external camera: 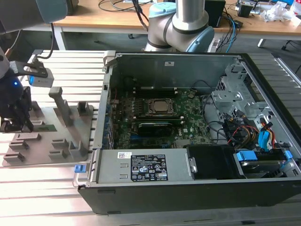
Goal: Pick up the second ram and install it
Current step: 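Pick up the second ram and move it above second insertion slot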
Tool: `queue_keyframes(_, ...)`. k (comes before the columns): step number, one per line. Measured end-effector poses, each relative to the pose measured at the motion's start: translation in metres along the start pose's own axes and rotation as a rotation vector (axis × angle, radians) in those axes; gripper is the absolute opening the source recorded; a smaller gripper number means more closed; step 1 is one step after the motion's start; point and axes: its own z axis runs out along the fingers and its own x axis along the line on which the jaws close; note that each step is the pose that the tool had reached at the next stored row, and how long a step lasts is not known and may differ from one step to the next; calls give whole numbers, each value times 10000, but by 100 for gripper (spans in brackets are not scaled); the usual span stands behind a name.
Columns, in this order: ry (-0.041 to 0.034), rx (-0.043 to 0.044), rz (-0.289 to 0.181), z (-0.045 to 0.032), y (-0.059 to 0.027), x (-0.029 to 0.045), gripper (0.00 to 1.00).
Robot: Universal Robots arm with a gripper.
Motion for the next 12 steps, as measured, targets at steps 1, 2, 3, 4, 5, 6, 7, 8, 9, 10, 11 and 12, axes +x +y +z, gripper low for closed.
queue_keyframes(1,0,0,0,-12,1,0,14)
queue_keyframes(2,0,0,0,-35,1,-1,14)
queue_keyframes(3,-1,0,0,-60,3,-2,14)
queue_keyframes(4,0,1,0,-82,4,-2,14)
queue_keyframes(5,0,0,0,-99,5,-3,14)
queue_keyframes(6,0,0,0,-122,6,-3,14)
queue_keyframes(7,0,0,0,-154,7,-4,14)
queue_keyframes(8,0,0,0,-176,8,-5,14)
queue_keyframes(9,0,0,0,-204,10,-5,14)
queue_keyframes(10,1,0,0,-219,10,-6,14)
queue_keyframes(11,0,0,-1,-229,11,-6,14)
queue_keyframes(12,0,0,0,-253,12,-6,14)
